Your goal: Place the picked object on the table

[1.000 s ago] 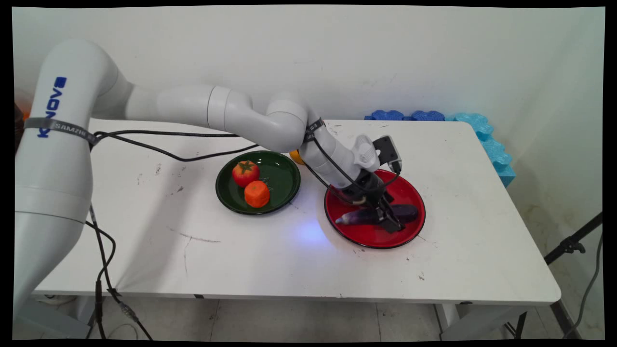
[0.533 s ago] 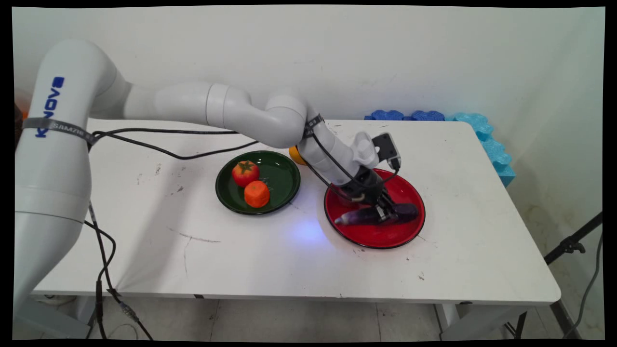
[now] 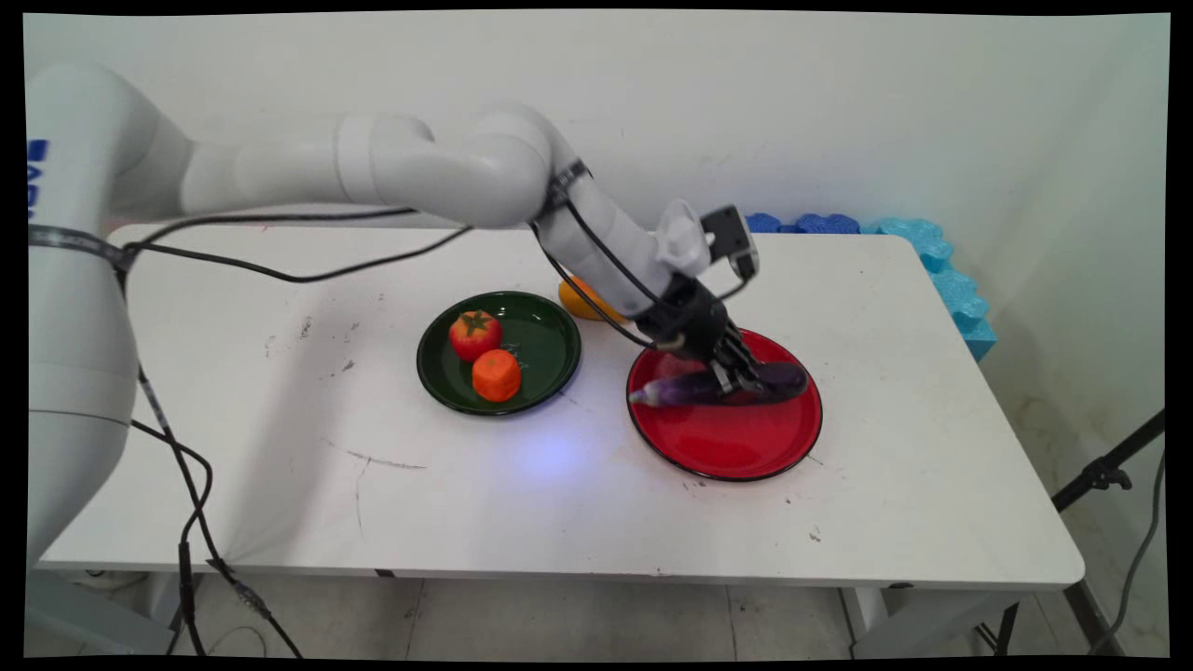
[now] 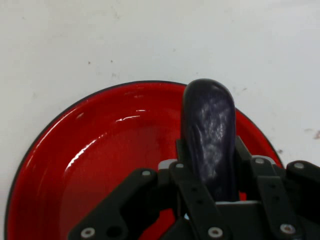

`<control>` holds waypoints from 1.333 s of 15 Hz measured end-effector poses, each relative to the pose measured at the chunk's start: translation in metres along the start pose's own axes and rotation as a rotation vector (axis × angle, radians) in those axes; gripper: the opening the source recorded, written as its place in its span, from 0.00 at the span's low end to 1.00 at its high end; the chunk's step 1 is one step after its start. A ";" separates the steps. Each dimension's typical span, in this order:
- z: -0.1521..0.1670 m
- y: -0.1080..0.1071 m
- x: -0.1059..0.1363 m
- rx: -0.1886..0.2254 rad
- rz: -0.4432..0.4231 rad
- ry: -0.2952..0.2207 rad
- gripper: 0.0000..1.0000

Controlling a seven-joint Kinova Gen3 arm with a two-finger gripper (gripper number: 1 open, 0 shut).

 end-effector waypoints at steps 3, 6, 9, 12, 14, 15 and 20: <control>-0.033 0.005 0.001 -0.008 0.013 0.000 0.00; -0.062 0.012 -0.008 -0.019 0.028 0.000 0.00; -0.086 0.023 -0.021 -0.033 0.028 0.004 0.00; -0.103 0.036 -0.041 -0.048 0.031 0.004 0.00; -0.112 0.045 -0.056 -0.059 0.037 0.005 0.00; -0.116 0.049 -0.064 -0.066 0.038 0.003 0.00; -0.126 0.063 -0.102 -0.091 0.045 -0.002 0.00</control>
